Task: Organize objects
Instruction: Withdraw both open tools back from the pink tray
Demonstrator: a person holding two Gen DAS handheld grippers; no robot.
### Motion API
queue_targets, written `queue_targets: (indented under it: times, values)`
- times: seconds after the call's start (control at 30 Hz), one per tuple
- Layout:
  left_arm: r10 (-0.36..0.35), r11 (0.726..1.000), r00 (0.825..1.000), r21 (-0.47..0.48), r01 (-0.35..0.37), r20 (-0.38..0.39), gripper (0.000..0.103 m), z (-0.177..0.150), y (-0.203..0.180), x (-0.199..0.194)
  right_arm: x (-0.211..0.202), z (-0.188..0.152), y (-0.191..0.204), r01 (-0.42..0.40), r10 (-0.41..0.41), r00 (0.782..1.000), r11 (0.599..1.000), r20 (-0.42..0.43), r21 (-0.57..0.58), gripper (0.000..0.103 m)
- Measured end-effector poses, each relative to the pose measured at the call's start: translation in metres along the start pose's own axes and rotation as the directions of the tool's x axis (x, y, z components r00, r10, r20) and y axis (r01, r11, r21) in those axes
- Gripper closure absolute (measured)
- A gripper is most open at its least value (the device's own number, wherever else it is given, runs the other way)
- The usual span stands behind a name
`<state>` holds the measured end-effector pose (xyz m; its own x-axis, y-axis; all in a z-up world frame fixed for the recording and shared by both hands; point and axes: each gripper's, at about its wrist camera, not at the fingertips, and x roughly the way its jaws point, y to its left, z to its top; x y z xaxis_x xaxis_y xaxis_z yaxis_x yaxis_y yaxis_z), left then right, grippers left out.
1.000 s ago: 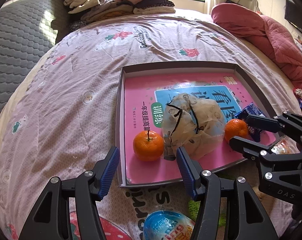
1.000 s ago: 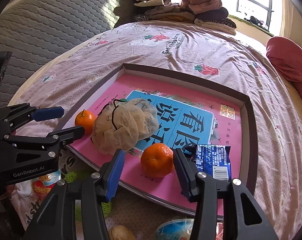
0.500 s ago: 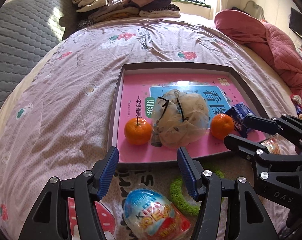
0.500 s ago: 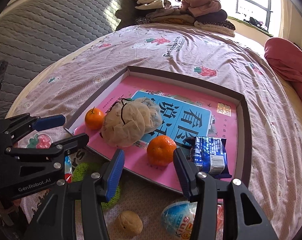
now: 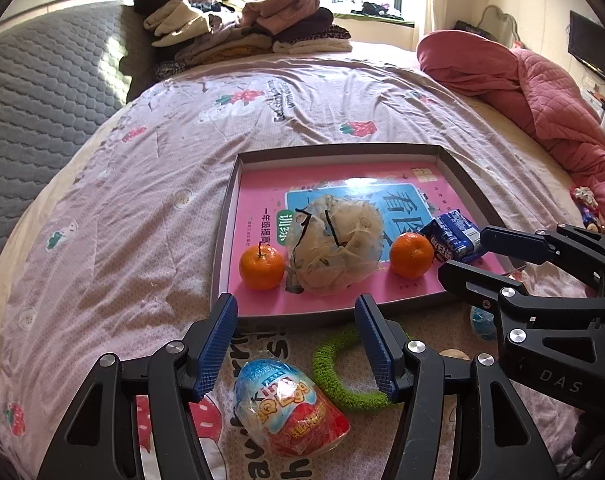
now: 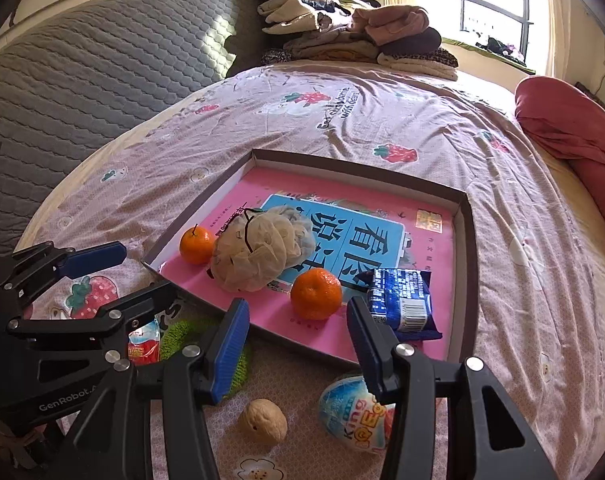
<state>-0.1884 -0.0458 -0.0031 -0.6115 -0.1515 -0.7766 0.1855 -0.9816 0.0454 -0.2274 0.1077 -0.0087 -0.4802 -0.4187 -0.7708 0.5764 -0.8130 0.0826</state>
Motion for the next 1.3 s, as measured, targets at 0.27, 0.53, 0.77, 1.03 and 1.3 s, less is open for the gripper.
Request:
queue_targets:
  times: [0.27,0.53,0.77,1.03,1.3]
  values:
    - [0.032,0.999,0.999,0.001,-0.032,0.034,0.039,0.004,0.001,-0.019,-0.019,0.001,0.005,-0.004,0.005,0.999,1.000,0.036,-0.008,0.053]
    - [0.064,0.998,0.995,0.015,-0.066,0.082,0.039,0.005,0.001,-0.044,-0.043,0.003,0.011,0.014,-0.011,0.995,0.999,0.097,-0.029,0.053]
    - [0.082,0.997,0.988,-0.006,-0.082,0.133,0.039,0.007,0.006,-0.068,-0.061,0.005,0.016,0.011,-0.006,0.990,0.999,0.141,-0.039,0.053]
    - [0.071,0.997,0.982,-0.024,-0.067,0.178,0.039,0.007,0.005,-0.090,-0.075,0.003,0.021,0.033,-0.023,0.984,0.998,0.179,-0.052,0.053]
    - [0.056,0.998,0.978,-0.020,-0.053,0.203,0.039,0.004,0.000,-0.103,-0.093,-0.001,0.018,0.047,-0.037,0.972,0.998,0.232,-0.037,0.052]
